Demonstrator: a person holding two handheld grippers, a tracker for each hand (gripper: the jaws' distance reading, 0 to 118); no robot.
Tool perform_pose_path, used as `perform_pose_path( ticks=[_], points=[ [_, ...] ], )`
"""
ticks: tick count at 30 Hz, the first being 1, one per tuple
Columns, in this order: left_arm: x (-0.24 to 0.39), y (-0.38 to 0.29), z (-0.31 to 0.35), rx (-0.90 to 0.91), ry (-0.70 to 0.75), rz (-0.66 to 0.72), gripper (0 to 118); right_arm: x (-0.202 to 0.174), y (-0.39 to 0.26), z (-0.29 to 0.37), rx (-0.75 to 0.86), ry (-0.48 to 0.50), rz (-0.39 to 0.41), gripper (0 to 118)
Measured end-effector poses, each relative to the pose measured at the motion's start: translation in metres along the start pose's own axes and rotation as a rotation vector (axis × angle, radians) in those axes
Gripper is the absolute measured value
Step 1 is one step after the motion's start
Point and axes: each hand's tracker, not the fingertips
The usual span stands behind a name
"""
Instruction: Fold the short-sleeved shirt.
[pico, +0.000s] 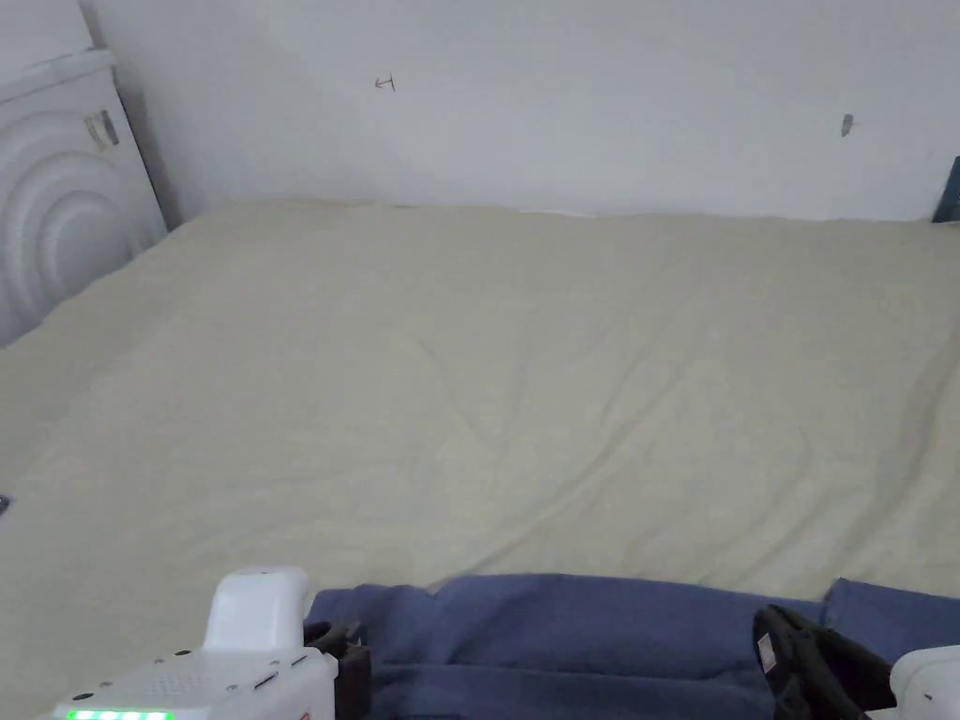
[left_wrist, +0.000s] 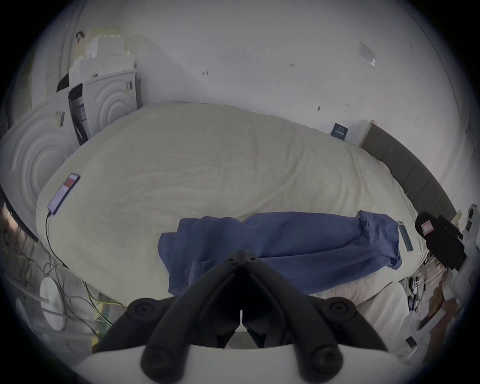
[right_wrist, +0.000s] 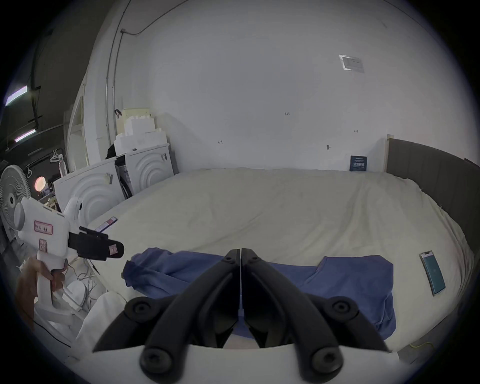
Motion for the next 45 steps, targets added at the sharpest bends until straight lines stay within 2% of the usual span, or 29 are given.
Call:
perform_pose_path(
  ticks=[6,7,9,10,11,12,13,15,20,22,24,27,30,33,35,37,41,45],
  points=[
    [-0.033,-0.004,-0.007,-0.02,0.022,0.052,1,-0.011,0.002,-0.01,-0.023,0.016,0.073,5],
    [-0.04,-0.004,-0.009,-0.015,0.011,0.077,13,-0.014,0.001,-0.012,-0.02,0.007,0.077,5],
    [-0.057,-0.006,-0.023,-0.054,0.002,0.099,71,-0.018,0.003,-0.017,-0.031,0.009,0.09,5],
    [-0.062,-0.006,-0.033,-0.101,0.015,0.095,81,-0.023,0.003,-0.017,-0.021,0.011,0.101,5],
    [-0.068,-0.008,-0.044,-0.139,0.042,0.091,81,-0.026,0.005,-0.019,-0.014,0.021,0.112,5],
    [-0.073,-0.012,-0.058,-0.159,0.049,0.081,106,-0.031,0.007,-0.021,-0.023,0.022,0.126,5],
    [-0.078,-0.014,-0.064,-0.162,0.051,0.07,108,-0.035,0.008,-0.023,-0.025,0.026,0.15,5],
    [-0.086,-0.015,-0.08,-0.191,0.066,0.067,106,-0.044,0.01,-0.027,-0.036,0.034,0.191,5],
    [-0.105,-0.012,-0.106,-0.23,0.045,0.162,106,-0.057,0.016,-0.04,-0.066,0.063,0.205,5],
    [-0.108,-0.012,-0.112,-0.239,-0.013,0.221,99,-0.064,0.02,-0.044,-0.067,0.067,0.215,5],
    [-0.1,-0.016,-0.111,-0.213,0.014,0.198,95,-0.068,0.022,-0.051,-0.069,0.078,0.228,5],
    [-0.078,-0.014,-0.115,-0.232,0.114,0.035,71,-0.071,0.021,-0.062,-0.099,0.101,0.226,5],
    [-0.066,-0.015,-0.116,-0.23,0.103,0.009,49,-0.071,0.016,-0.069,-0.127,0.109,0.227,5],
    [-0.062,-0.012,-0.114,-0.231,0.074,0.003,12,-0.069,0.011,-0.074,-0.155,0.105,0.221,5],
    [-0.056,-0.013,-0.12,-0.237,-0.007,0.039,11,-0.064,0.009,-0.075,-0.171,0.099,0.208,5],
    [-0.055,-0.015,-0.121,-0.239,0.042,-0.016,11,-0.058,0.006,-0.076,-0.181,0.089,0.187,5],
    [-0.077,-0.011,-0.117,-0.246,-0.039,0.119,11,-0.042,0.007,-0.071,-0.177,0.08,0.121,5],
    [-0.086,-0.007,-0.114,-0.237,-0.055,0.152,11,-0.029,0.007,-0.067,-0.168,0.044,0.122,5]
  ],
)
